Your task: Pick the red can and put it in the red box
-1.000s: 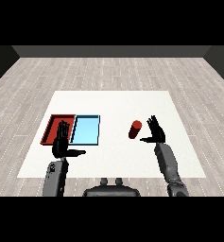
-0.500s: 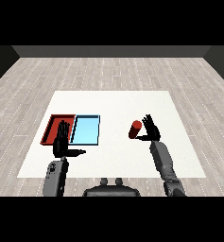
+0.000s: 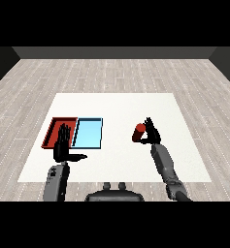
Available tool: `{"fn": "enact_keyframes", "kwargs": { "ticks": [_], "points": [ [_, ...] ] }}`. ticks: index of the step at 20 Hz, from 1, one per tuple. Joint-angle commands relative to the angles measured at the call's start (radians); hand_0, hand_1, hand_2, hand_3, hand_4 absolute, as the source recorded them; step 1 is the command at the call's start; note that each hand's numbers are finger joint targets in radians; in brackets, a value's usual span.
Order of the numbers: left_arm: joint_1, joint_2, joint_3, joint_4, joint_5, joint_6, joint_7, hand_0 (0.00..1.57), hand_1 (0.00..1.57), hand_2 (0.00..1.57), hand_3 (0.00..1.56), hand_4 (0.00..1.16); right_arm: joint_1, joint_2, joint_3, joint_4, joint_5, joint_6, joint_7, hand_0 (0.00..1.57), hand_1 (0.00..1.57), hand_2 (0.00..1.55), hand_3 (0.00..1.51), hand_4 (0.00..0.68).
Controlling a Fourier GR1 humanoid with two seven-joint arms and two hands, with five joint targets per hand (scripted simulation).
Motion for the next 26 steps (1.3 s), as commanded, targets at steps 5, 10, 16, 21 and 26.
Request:
{"fn": "enact_keyframes", "kwargs": {
  "ticks": [5,10,16,21,26],
  "points": [
    [0.078,0.021,0.01,-0.121,0.026,-0.013,0.056,0.0,0.0,0.0,0.0,0.0,-0.089,-0.004,-0.016,0.187,0.019,0.003,-0.089,0.0,0.0,0.0,0.0,0.0],
    [-0.011,0.013,0.027,0.077,0.002,-0.023,-0.067,0.0,0.0,0.0,0.0,0.0,-0.056,-0.023,0.001,0.084,0.007,-0.005,0.001,0.0,0.0,0.0,0.0,0.0],
    [-0.097,0.013,0.03,0.022,0.023,0.02,0.064,0.0,0.0,0.0,0.0,0.0,-0.062,0.031,0.025,0.097,0.029,-0.052,-0.032,0.0,0.0,0.0,0.0,0.0],
    [0.044,-0.003,-0.008,-0.022,-0.019,-0.001,-0.035,0.0,0.0,0.0,0.0,0.0,-0.103,0.036,0.014,0.118,0.012,-0.052,-0.005,0.0,0.0,0.0,0.0,0.0],
    [0.037,-0.03,-0.038,-0.022,-0.017,0.011,-0.002,0.0,0.0,0.0,0.0,0.0,-0.121,0.07,0.021,0.181,0.031,-0.074,-0.057,0.0,0.0,0.0,0.0,0.0]
  ]
}}
